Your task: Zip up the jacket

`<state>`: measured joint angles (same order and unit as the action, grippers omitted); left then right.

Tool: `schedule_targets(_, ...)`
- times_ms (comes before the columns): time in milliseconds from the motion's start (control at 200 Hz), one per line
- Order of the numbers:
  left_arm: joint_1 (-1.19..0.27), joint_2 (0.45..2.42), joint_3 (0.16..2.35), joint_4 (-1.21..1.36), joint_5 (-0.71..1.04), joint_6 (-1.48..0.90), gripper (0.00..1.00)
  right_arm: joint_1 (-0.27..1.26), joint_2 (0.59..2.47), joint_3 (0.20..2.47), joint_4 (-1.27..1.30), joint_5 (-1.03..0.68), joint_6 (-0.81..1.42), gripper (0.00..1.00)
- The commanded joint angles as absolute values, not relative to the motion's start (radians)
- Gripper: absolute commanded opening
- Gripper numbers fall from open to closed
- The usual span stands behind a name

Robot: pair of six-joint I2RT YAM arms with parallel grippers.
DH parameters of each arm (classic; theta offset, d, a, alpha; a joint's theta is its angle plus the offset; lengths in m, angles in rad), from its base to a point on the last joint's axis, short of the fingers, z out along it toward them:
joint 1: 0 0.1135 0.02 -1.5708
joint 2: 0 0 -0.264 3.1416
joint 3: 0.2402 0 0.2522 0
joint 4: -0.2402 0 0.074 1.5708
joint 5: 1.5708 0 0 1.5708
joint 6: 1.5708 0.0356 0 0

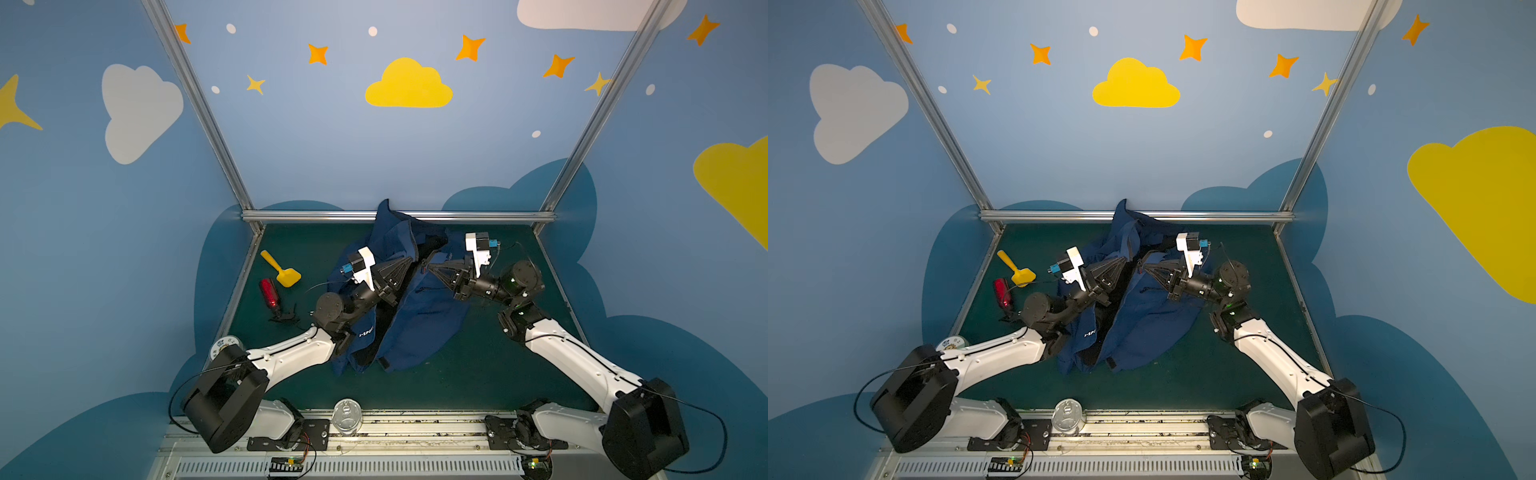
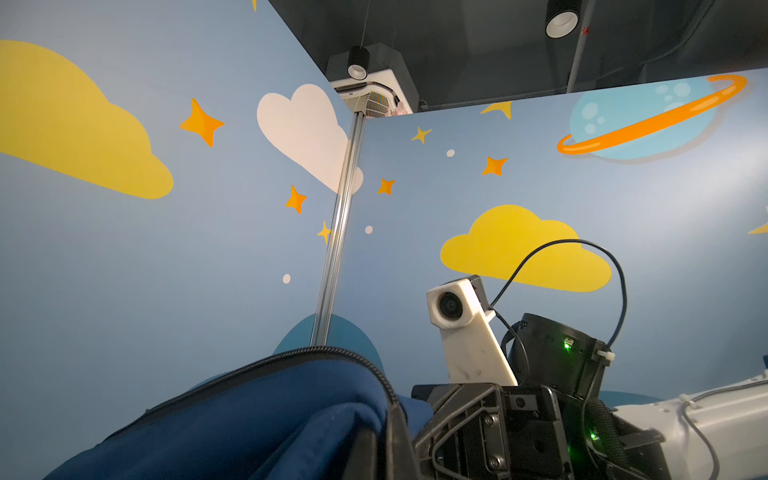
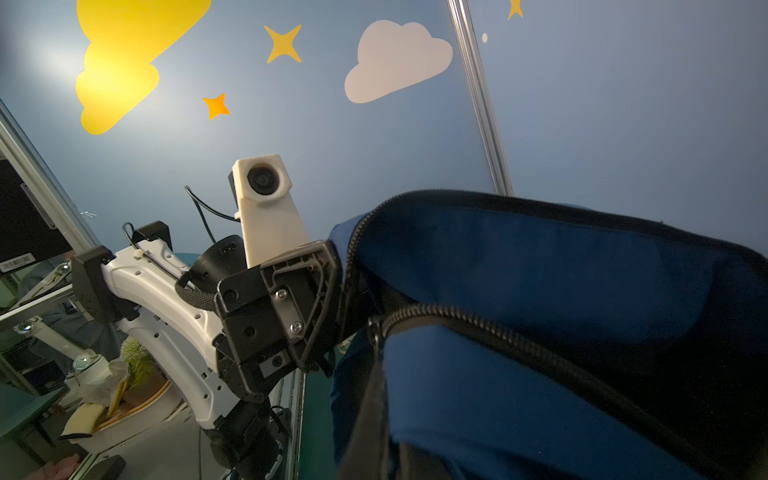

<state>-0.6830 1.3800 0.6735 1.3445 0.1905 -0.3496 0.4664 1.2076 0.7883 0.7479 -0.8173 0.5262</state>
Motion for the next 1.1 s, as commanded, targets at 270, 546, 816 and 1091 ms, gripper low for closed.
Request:
schedule_targets(270, -0.701, 1.357, 0.717, 1.397, 0.21, -0.248, 0.03, 0.471, 1.211, 0.867, 0.773, -0.891, 0.575, 0.0)
schedule_targets(546, -0.713, 1.348, 0.719, 1.396, 0.175, -0.185, 0.03, 0.472, 1.204, 0.87, 0.74, -0.906, 0.563, 0.0)
schedule_targets(816, -0.716, 1.348, 0.721, 1.397, 0.16, -0.166, 0.03, 0.479, 1.21, 0.876, 0.736, -0.913, 0.566, 0.0)
schedule_targets(1091, -0.725, 1.35, 0.711, 1.396, 0.163, -0.171, 0.03, 0.481, 1.215, 0.887, 0.73, -0.912, 0.565, 0.0)
